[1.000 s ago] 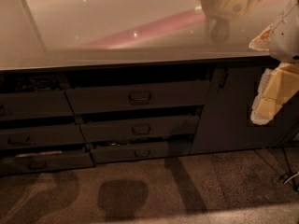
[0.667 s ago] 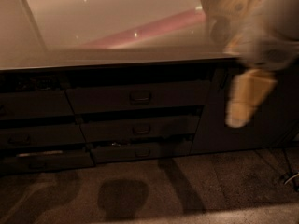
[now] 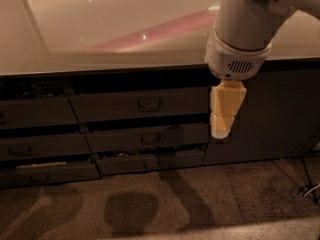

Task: Open top drawer

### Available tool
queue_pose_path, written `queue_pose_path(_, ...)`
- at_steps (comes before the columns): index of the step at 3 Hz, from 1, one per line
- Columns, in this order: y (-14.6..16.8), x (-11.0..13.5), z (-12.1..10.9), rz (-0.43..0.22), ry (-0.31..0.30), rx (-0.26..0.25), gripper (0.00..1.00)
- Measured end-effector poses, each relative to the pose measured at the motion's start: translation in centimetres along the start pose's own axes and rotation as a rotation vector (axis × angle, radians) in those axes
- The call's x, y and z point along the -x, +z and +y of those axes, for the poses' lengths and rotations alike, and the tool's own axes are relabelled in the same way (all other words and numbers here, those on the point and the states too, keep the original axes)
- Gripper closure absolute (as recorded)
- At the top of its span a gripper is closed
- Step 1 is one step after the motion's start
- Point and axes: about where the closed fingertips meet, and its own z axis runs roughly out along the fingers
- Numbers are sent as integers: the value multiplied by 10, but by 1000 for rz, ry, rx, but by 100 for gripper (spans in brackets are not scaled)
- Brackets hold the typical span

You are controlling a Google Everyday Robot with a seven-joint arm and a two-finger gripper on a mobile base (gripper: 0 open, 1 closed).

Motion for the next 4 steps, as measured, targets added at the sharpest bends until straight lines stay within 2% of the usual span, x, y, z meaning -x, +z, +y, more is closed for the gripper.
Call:
queue_pose_path(1,9,23,-3,3,-58,15,0)
queue_pose_path(2,27,65,-3,37,-144,39,0)
queue_pose_path(3,50,119,4,72,-254,55,0)
queue_pose_path(4,49,119,4,71,-254,54,0)
